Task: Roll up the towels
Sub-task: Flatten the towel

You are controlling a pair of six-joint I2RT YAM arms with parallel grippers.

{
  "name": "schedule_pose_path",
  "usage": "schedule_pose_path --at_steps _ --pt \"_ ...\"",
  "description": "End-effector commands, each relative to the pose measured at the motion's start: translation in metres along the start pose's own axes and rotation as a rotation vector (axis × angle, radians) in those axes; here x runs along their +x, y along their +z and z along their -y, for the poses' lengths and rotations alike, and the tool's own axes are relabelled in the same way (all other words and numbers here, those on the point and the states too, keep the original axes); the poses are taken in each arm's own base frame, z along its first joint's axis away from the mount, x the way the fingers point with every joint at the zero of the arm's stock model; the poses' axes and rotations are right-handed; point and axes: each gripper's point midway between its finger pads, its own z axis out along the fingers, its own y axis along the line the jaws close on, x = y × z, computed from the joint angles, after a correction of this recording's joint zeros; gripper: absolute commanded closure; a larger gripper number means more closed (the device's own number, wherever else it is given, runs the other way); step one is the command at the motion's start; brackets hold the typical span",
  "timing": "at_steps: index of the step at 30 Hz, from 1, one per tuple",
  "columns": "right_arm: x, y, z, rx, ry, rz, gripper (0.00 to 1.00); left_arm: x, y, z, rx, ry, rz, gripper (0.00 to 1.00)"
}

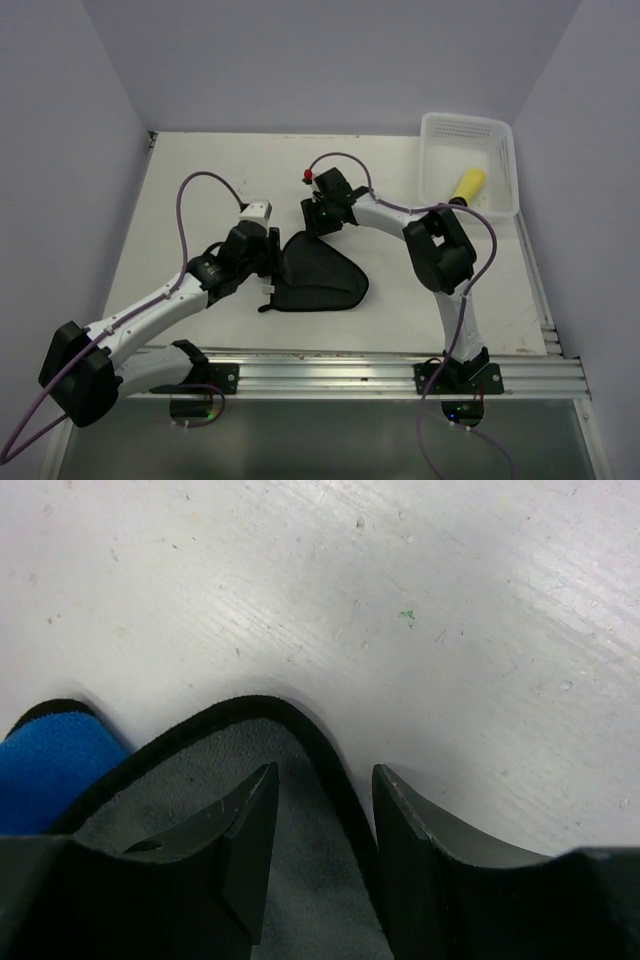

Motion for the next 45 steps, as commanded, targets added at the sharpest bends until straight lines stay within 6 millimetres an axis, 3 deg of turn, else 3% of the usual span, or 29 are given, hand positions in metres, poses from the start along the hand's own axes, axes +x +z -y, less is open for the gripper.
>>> schedule_pose_path --at_steps 1,10,13,14,17,22,24,25,26,32,35,37,42,45 --pt "0.009 0.007 0.003 0.109 -0.115 -0.036 0.53 -0.007 0.001 -0.003 -0.017 -0.033 0.045 0.43" --pt "0.037 0.022 0.014 0.223 -0.187 -0.087 0.61 -0.006 -0.003 -0.006 -0.025 -0.038 0.053 0.41" --pt "0.046 0.027 0.013 0.268 -0.226 -0.118 0.77 -0.004 -0.003 -0.009 -0.033 -0.044 0.054 0.4" --pt "0.045 0.027 0.015 0.279 -0.215 -0.115 0.88 -0.004 -0.003 -0.009 -0.034 -0.047 0.055 0.4" --pt "0.048 0.027 0.024 0.32 -0.21 -0.121 1.0 -0.002 -0.003 -0.008 -0.028 -0.05 0.054 0.39" --pt "0.031 0.006 0.033 0.32 -0.143 -0.08 1.0 -0.002 0.0 -0.008 -0.029 -0.055 0.054 0.38" --pt "0.032 -0.005 0.046 0.312 -0.074 -0.067 1.0 -0.004 0.001 -0.007 -0.022 -0.058 0.055 0.37" --pt "0.016 -0.019 0.043 0.283 -0.05 -0.009 1.0 -0.005 0.003 -0.006 -0.022 -0.055 0.052 0.37" --pt "0.021 -0.024 0.055 0.287 -0.001 -0.012 1.0 -0.007 0.004 -0.006 -0.028 -0.055 0.056 0.37" --pt "0.025 -0.059 0.088 0.263 0.152 0.021 1.0 -0.013 0.024 -0.01 -0.083 -0.043 0.058 0.36" --pt "0.04 -0.061 0.099 0.272 0.175 0.004 1.0 -0.021 0.036 -0.006 -0.069 -0.073 0.051 0.36" --pt "0.04 -0.063 0.099 0.251 0.191 0.026 1.0 -0.032 0.045 -0.002 -0.05 -0.092 0.081 0.36" --pt "0.048 -0.061 0.102 0.219 0.237 0.018 1.0 -0.066 0.078 0.006 -0.013 0.021 0.154 0.38" --pt "0.049 -0.06 0.104 0.198 0.267 0.016 1.0 -0.064 0.097 0.023 0.088 0.107 0.146 0.36"
